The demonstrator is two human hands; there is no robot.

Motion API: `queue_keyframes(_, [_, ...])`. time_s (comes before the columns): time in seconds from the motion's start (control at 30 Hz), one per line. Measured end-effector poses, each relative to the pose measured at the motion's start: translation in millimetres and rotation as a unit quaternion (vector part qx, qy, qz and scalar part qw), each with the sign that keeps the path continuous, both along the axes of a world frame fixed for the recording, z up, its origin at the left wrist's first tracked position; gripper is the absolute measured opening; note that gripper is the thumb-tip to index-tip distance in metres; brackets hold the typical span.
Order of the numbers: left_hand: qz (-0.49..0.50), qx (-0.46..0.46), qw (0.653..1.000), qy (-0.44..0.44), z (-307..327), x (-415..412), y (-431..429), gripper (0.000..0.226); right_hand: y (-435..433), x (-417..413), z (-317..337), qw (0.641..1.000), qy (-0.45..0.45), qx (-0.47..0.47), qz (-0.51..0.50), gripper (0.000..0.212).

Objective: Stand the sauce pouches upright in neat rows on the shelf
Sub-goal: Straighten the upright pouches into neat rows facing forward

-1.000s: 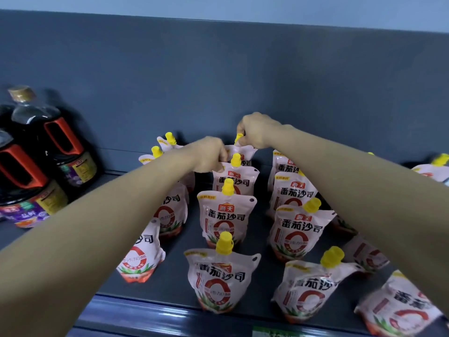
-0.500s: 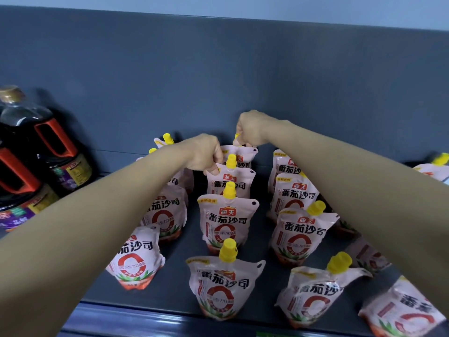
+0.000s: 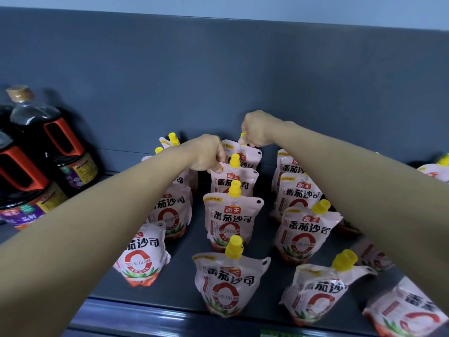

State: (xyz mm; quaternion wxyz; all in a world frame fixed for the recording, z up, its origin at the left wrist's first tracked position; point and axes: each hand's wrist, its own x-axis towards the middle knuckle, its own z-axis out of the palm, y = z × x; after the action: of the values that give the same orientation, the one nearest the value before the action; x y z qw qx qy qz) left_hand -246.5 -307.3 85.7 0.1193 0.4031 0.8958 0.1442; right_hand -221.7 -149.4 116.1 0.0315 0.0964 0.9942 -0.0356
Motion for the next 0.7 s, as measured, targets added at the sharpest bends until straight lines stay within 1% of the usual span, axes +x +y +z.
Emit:
queue_keyframes(0.07, [0.001, 0.002, 1.000, 0.003, 0.6, 1.4, 0.0, 0.011, 0.5, 0.0, 0.3, 1.000, 0.006, 0.003, 0.003, 0.020])
queue_keyframes(0.23, [0.000, -0.002, 1.000, 0.006, 1.3, 1.7, 0.0, 0.008, -2.0, -1.4, -1.1, 1.000, 0.022, 0.000, 0.016, 0.027])
queue_keyframes(0.4, [0.005, 0.005, 1.000, 0.003, 0.3, 0.7, -1.2, 0.010, -2.9, -2.5, 0.7, 0.999, 0.025, -0.009, 0.026, 0.032])
queue_keyframes(0.53, [0.014, 0.015, 1.000, -0.001, -0.8, 0.3, -0.7, 0.009, -2.8, -2.2, 1.3, 0.999, 0.026, -0.013, 0.022, 0.033])
queue_keyframes(0.7, [0.017, 0.004, 1.000, -0.004, 0.9, 1.4, 0.6, 0.008, -0.6, 2.7, 0.2, 0.999, 0.026, -0.021, 0.013, 0.033])
